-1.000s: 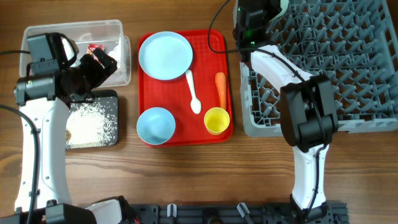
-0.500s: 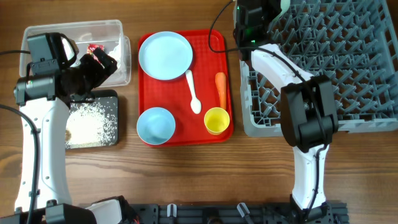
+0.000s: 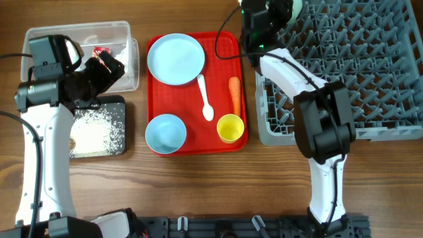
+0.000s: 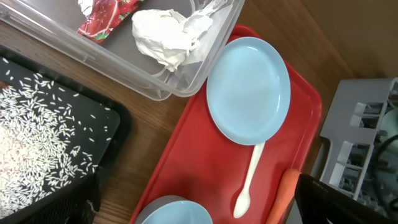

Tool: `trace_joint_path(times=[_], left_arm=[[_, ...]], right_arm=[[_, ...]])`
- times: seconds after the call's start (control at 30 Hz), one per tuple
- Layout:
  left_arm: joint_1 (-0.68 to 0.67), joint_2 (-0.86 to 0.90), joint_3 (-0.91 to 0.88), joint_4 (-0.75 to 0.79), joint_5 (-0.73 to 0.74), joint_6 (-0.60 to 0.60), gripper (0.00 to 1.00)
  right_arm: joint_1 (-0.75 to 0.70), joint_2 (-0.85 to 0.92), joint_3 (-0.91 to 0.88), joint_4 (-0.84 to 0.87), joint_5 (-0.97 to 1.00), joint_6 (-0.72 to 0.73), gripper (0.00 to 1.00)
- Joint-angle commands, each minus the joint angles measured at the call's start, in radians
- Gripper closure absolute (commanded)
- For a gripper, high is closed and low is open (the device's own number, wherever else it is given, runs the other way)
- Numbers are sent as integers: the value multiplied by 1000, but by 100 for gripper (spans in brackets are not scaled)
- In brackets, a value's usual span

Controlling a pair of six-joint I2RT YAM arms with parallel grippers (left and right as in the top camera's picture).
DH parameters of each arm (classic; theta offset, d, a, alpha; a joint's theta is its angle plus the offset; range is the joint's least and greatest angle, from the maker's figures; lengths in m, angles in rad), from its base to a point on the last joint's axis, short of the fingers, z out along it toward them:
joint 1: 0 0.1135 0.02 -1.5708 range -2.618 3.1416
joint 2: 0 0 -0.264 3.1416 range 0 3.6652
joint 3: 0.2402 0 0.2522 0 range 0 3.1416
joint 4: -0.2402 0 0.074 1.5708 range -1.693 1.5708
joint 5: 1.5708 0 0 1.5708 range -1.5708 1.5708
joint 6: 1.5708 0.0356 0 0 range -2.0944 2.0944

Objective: Sort waste into correct bins and load items into the dishwasher rack
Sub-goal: 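Lift the green bowl with the right gripper and carry it into the dish rack, then move the right gripper back to the red tray and grasp the blue bowl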

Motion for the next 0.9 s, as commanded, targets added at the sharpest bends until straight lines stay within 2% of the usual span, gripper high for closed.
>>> trace_joint_path(times=[0.0,0.33,0.53,0.6,0.73,0.87], left_arm=[[3,7,6,0,12,-5,0],[3,7,6,0,12,-5,0],[3,7,6,0,12,-5,0],[3,7,6,0,12,-5,0],[3,7,6,0,12,-5,0],[3,7,6,0,12,-5,0]], right_arm=[[27,34,-17,-6,24,4,29],[105,33,-17,23,12,5,19],[127,14,-17,133,30,6,7],[137,2,-17,137,19,18,0],[176,-27,-17,71,-8,89,0],[206,-80,-17,-104,-129,290,0]])
